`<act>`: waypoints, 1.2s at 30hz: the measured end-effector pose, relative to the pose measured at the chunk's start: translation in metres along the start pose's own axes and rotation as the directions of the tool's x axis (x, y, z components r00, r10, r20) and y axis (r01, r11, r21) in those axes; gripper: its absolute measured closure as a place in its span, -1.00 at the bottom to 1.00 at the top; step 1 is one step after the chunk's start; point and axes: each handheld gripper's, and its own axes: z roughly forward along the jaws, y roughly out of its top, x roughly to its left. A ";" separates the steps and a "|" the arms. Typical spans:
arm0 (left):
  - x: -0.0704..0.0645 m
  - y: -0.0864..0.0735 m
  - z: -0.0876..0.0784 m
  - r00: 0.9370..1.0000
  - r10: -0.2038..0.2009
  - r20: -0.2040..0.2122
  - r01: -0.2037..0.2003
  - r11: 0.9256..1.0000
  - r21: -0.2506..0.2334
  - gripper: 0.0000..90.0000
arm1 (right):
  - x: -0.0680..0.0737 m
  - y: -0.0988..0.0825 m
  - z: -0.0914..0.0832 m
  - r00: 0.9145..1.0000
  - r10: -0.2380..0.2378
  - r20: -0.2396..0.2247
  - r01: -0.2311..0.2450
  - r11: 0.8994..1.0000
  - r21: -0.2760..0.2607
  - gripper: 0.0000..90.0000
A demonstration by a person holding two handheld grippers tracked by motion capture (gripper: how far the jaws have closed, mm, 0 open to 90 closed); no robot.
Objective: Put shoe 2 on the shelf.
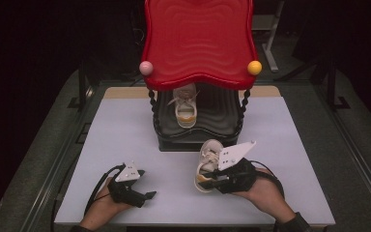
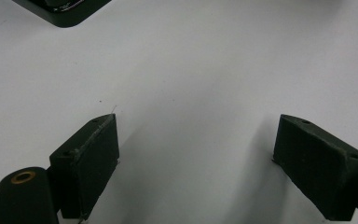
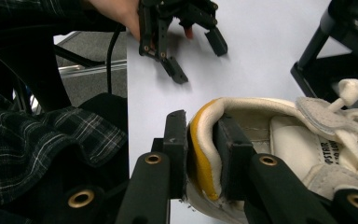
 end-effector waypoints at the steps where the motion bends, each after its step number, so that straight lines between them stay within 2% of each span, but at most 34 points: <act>1: 0.000 0.000 0.000 1.000 0.001 0.001 -0.001 1.000 0.002 -0.71 | 0.000 0.003 0.000 1.000 -0.002 0.000 0.002 1.000 -0.002 0.68; 6: 0.000 0.000 0.000 1.000 0.000 0.000 0.000 1.000 0.000 -0.71 | -0.002 0.015 -0.004 1.000 -0.022 0.006 0.022 1.000 -0.009 0.68; 13: 0.000 0.000 0.000 1.000 0.001 -0.001 -0.001 1.000 0.000 -0.71 | -0.013 0.034 -0.012 0.998 -0.064 0.020 0.064 0.998 -0.003 0.68; 16: 0.000 0.000 0.000 1.000 0.000 0.001 0.000 1.000 0.001 -0.71 | -0.021 0.041 -0.015 0.997 -0.080 0.024 0.080 0.997 -0.001 0.68; 17: 0.000 0.000 0.000 1.000 0.000 0.001 0.000 1.000 0.001 -0.71 | -0.028 0.045 -0.017 0.995 -0.091 0.031 0.090 0.996 0.004 0.68; 18: 0.000 0.000 0.000 1.000 0.000 0.001 0.000 1.000 0.001 -0.71 | -0.028 0.045 -0.017 0.995 -0.091 0.031 0.090 0.996 0.004 0.68; 19: 0.000 0.000 0.000 1.000 -0.001 0.000 0.001 1.000 0.000 -0.71 | -0.036 0.049 -0.019 0.994 -0.103 0.041 0.103 0.995 0.007 0.68; 21: 0.000 0.000 0.000 1.000 0.003 0.000 -0.003 1.000 0.003 -0.71 | -0.039 0.051 -0.019 0.994 -0.103 0.043 0.103 0.995 0.006 0.68; 22: 0.000 0.000 0.000 1.000 0.003 0.001 -0.003 1.000 0.003 -0.71 | -0.046 0.053 -0.021 0.993 -0.106 0.049 0.106 0.994 0.005 0.68; 23: 0.000 0.000 0.000 1.000 0.003 0.001 -0.003 1.000 0.003 -0.71 | -0.046 0.053 -0.021 0.993 -0.106 0.049 0.106 0.994 0.005 0.68; 24: 0.000 0.000 0.000 1.000 0.003 0.000 -0.003 1.000 0.003 -0.71 | -0.055 0.055 -0.023 0.993 -0.108 0.056 0.107 0.994 0.011 0.68; 25: 0.000 0.000 0.000 1.000 0.003 0.000 -0.003 1.000 0.003 -0.71 | -0.055 0.055 -0.023 0.993 -0.108 0.056 0.107 0.994 0.011 0.68; 30: 0.000 0.000 0.000 1.000 0.003 0.000 -0.003 1.000 0.003 -0.71 | -0.078 0.058 -0.024 0.992 -0.104 0.070 0.102 0.994 0.036 0.68; 36: 0.000 0.000 0.000 1.000 0.003 0.000 -0.003 1.000 0.003 -0.71 | -0.094 0.061 -0.022 0.989 -0.121 0.085 0.115 0.991 0.072 0.68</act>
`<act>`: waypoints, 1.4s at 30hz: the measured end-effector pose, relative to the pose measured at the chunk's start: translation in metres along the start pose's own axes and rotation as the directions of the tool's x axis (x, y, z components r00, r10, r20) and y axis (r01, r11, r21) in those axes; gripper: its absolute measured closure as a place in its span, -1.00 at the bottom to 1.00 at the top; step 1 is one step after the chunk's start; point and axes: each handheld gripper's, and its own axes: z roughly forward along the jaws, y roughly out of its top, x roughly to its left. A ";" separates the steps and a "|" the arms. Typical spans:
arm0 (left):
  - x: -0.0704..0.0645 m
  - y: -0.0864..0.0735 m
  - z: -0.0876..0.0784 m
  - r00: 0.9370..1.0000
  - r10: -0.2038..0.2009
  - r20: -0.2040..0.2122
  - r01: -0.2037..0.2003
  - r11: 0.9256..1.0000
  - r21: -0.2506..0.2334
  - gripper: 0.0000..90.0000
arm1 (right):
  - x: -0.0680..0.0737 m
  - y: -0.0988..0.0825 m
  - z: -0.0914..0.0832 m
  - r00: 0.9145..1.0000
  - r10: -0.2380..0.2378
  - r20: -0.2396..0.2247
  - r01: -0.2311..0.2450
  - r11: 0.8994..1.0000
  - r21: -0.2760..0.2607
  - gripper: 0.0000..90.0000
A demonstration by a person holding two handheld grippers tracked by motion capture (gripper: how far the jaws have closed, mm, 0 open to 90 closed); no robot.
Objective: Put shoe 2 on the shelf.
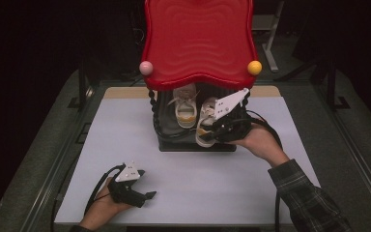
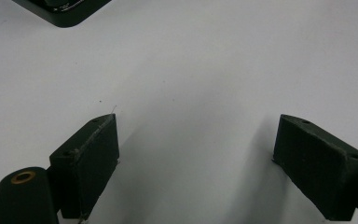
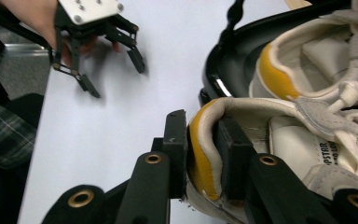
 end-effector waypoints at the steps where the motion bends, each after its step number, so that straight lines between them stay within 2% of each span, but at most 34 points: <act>1: 0.000 0.000 0.000 1.000 0.000 0.000 0.000 1.000 -0.001 -0.71 | -0.003 0.000 0.001 1.000 0.002 0.001 -0.002 1.000 -0.001 0.68; 6: 0.000 0.000 0.000 1.000 0.000 -0.001 0.000 1.000 -0.001 -0.71 | -0.013 0.004 0.003 1.000 -0.002 0.014 0.002 1.000 0.015 0.68; 10: 0.000 0.000 0.000 1.000 -0.002 -0.001 0.002 1.000 -0.003 -0.71 | -0.019 0.001 0.008 1.000 0.009 0.007 -0.009 1.000 0.020 0.68; 19: 0.000 0.000 0.000 1.000 0.000 -0.001 0.000 1.000 -0.001 -0.71 | -0.019 -0.005 0.021 1.000 -0.010 0.014 0.009 0.999 0.041 0.69; 24: 0.000 0.000 0.000 1.000 0.000 -0.002 0.000 1.000 -0.001 -0.71 | -0.019 -0.008 0.021 1.000 0.020 0.011 -0.020 1.000 0.020 0.64; 26: 0.000 0.000 0.000 1.000 -0.001 -0.001 0.001 1.000 -0.001 -0.71 | -0.017 -0.007 0.020 0.999 0.023 0.026 -0.024 1.000 0.017 0.46; 27: 0.000 0.000 0.000 1.000 -0.002 -0.001 0.002 1.000 -0.001 -0.71 | -0.016 -0.007 0.018 0.999 0.041 0.032 -0.041 0.999 0.011 0.41; 28: 0.000 0.000 0.000 1.000 -0.003 0.000 0.003 1.000 -0.001 -0.71 | -0.014 -0.006 0.011 0.996 0.072 0.054 -0.071 0.997 -0.015 0.35; 31: 0.000 0.000 0.000 1.000 -0.004 0.001 0.004 1.000 0.000 -0.71 | -0.012 -0.006 0.005 0.993 0.093 0.072 -0.091 0.995 -0.031 0.32; 34: 0.000 0.003 0.000 1.000 -0.012 -0.002 0.012 1.000 0.017 -0.70 | -0.008 -0.009 -0.008 0.988 0.121 0.097 -0.114 0.990 -0.080 0.32; 35: 0.001 0.006 0.000 1.000 -0.021 -0.014 0.021 0.999 0.032 -0.58 | -0.004 -0.011 -0.015 0.982 0.145 0.118 -0.134 0.986 -0.095 0.35; 36: 0.001 0.008 -0.001 1.000 -0.023 -0.019 0.024 0.999 0.037 -0.58 | -0.004 -0.011 -0.015 0.982 0.145 0.118 -0.134 0.986 -0.095 0.35; 38: 0.001 0.015 -0.001 0.999 -0.033 -0.008 0.033 0.999 0.018 -0.40 | 0.001 -0.015 -0.022 0.978 0.160 0.131 -0.146 0.983 -0.115 0.43; 42: 0.000 0.037 -0.005 1.000 -0.021 0.010 0.021 0.999 -0.033 0.00 | 0.010 -0.026 -0.026 0.974 0.187 0.125 -0.172 0.977 -0.123 0.53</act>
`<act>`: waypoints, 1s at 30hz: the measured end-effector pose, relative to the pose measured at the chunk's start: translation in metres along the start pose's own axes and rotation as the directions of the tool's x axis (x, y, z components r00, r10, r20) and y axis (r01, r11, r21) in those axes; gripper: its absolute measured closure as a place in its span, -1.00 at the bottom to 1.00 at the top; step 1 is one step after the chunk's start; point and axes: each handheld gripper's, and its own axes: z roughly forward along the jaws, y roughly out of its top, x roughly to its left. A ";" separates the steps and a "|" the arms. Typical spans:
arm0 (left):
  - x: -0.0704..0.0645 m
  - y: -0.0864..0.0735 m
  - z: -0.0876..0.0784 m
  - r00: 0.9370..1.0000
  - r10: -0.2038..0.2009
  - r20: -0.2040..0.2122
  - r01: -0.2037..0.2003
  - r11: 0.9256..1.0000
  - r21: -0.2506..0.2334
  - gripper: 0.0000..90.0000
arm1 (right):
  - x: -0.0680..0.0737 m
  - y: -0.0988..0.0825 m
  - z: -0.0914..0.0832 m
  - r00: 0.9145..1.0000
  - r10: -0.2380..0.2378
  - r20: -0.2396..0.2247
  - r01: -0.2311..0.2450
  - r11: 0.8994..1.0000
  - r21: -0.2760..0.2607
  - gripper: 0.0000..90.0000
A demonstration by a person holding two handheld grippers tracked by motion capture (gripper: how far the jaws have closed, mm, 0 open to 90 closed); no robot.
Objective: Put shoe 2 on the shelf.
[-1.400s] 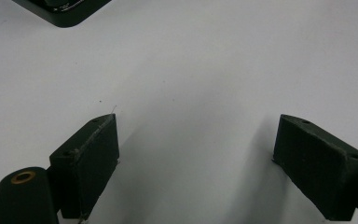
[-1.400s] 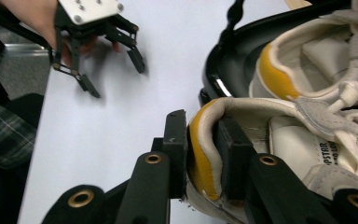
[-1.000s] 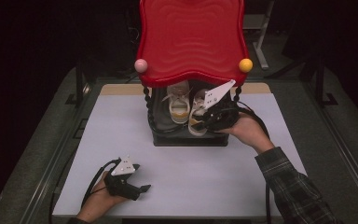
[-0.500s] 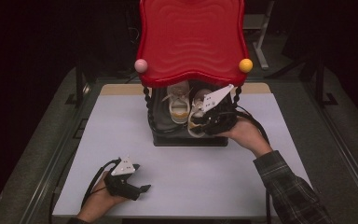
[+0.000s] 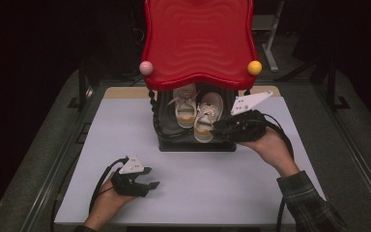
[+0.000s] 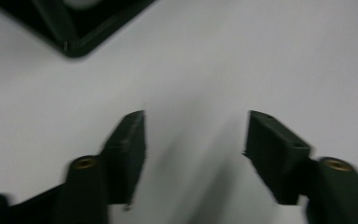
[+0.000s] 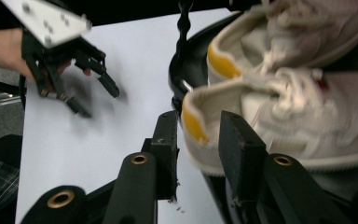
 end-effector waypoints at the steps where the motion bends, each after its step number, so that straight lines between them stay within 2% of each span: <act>1: -0.001 0.006 0.000 1.000 0.005 0.005 -0.005 1.000 -0.014 0.11 | 0.001 -0.004 0.000 1.000 0.006 0.002 -0.006 1.000 -0.001 0.56; 4: -0.001 0.027 0.000 0.999 0.026 0.027 -0.025 0.999 -0.037 0.42 | 0.003 -0.016 0.000 0.999 0.032 0.007 -0.032 0.999 -0.004 0.66; 5: -0.001 0.035 0.000 0.999 0.033 0.040 -0.031 0.999 -0.039 0.60 | 0.002 -0.024 0.001 0.999 0.051 0.003 -0.051 0.999 -0.006 0.75; 6: -0.001 0.042 0.001 0.998 0.046 0.046 -0.044 0.998 -0.039 0.60 | 0.002 -0.024 0.001 0.999 0.051 0.003 -0.051 0.999 -0.006 0.75; 10: 0.001 0.070 0.009 0.996 0.063 0.067 -0.059 0.996 -0.067 0.97 | -0.001 -0.040 0.009 0.996 0.079 0.032 -0.079 0.997 0.001 0.91; 12: 0.002 0.084 0.015 0.995 0.080 0.067 -0.074 0.994 -0.081 1.00 | -0.005 -0.045 0.013 0.995 0.094 0.035 -0.094 0.995 0.012 0.95; 13: 0.003 0.092 0.019 0.994 0.088 0.064 -0.082 0.992 -0.095 1.00 | -0.009 -0.047 0.016 0.992 0.109 0.062 -0.110 0.994 0.014 0.99; 16: 0.006 0.113 0.029 0.993 0.103 0.057 -0.095 0.987 -0.131 1.00 | -0.011 -0.045 0.020 0.990 0.119 0.072 -0.119 0.993 0.006 0.99; 19: 0.007 0.121 0.033 0.992 0.110 0.068 -0.098 0.983 -0.152 1.00 | -0.011 -0.044 0.024 0.990 0.117 0.073 -0.118 0.993 0.015 0.99; 23: 0.006 0.131 0.039 0.986 0.144 0.081 -0.126 0.973 -0.195 0.99 | -0.011 -0.043 0.029 0.990 0.115 0.084 -0.118 0.993 0.024 0.99; 26: 0.006 0.136 0.041 0.982 0.169 0.084 -0.148 0.967 -0.206 1.00 | -0.011 -0.041 0.029 0.988 0.122 0.092 -0.124 0.992 0.015 0.99; 28: 0.007 0.138 0.041 0.981 0.168 0.097 -0.143 0.964 -0.226 1.00 | -0.012 -0.040 0.028 0.987 0.124 0.099 -0.127 0.992 0.018 0.99; 30: 0.007 0.141 0.041 0.978 0.187 0.089 -0.163 0.960 -0.226 1.00 | -0.013 -0.040 0.027 0.986 0.129 0.108 -0.131 0.991 0.016 1.00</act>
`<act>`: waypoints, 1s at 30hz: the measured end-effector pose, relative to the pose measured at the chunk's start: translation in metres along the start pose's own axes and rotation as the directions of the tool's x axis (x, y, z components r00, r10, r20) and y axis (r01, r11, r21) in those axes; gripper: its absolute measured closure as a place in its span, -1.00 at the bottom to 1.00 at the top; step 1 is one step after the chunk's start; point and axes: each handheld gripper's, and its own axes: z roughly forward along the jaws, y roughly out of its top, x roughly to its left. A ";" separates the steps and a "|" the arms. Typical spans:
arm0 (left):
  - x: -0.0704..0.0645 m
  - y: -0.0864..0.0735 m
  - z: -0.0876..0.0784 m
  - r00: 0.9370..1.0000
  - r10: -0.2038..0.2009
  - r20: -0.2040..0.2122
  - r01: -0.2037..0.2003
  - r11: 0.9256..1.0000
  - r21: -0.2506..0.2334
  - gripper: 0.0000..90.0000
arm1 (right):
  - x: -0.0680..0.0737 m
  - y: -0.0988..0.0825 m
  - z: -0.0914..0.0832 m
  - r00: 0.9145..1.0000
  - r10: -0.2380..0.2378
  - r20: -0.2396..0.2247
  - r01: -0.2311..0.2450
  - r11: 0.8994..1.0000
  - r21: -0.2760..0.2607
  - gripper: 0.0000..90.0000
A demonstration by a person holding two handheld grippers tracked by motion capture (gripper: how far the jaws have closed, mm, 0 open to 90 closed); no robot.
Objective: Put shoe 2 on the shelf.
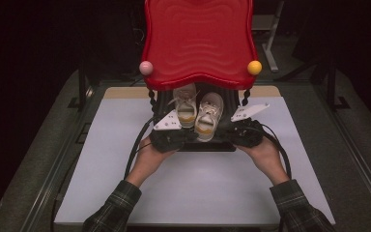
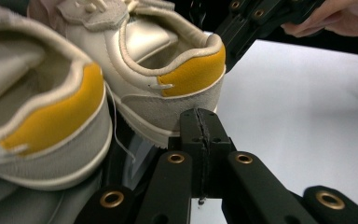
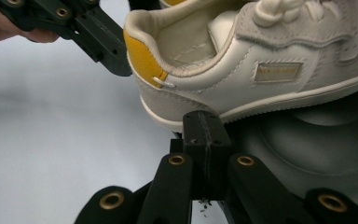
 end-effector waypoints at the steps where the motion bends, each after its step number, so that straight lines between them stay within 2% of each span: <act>1: 0.000 0.001 0.002 1.000 0.001 -0.002 -0.001 1.000 -0.004 1.00 | -0.001 0.000 0.000 1.000 0.004 0.004 -0.004 1.000 -0.001 0.99; 9: 0.005 0.014 0.014 1.000 0.022 -0.012 -0.022 1.000 0.012 1.00 | -0.007 0.008 0.001 0.996 0.026 0.082 -0.026 1.000 -0.007 1.00; 15: 0.004 0.025 0.025 0.998 0.046 -0.031 -0.045 0.999 0.020 1.00 | -0.007 0.017 0.002 0.990 0.027 0.141 -0.026 1.000 -0.015 1.00; 17: 0.007 0.027 0.029 0.998 0.049 -0.041 -0.048 0.999 0.024 1.00 | -0.009 0.016 0.001 0.991 0.035 0.131 -0.031 0.999 -0.037 1.00; 20: 0.009 0.028 0.034 0.999 0.021 -0.043 -0.021 1.000 0.016 1.00 | -0.009 0.017 0.001 0.991 0.033 0.128 -0.028 0.999 -0.038 1.00; 30: 0.011 0.025 0.041 0.999 0.016 -0.035 -0.014 0.999 0.047 1.00 | -0.010 0.014 0.003 0.992 0.033 0.124 -0.029 0.999 -0.029 0.99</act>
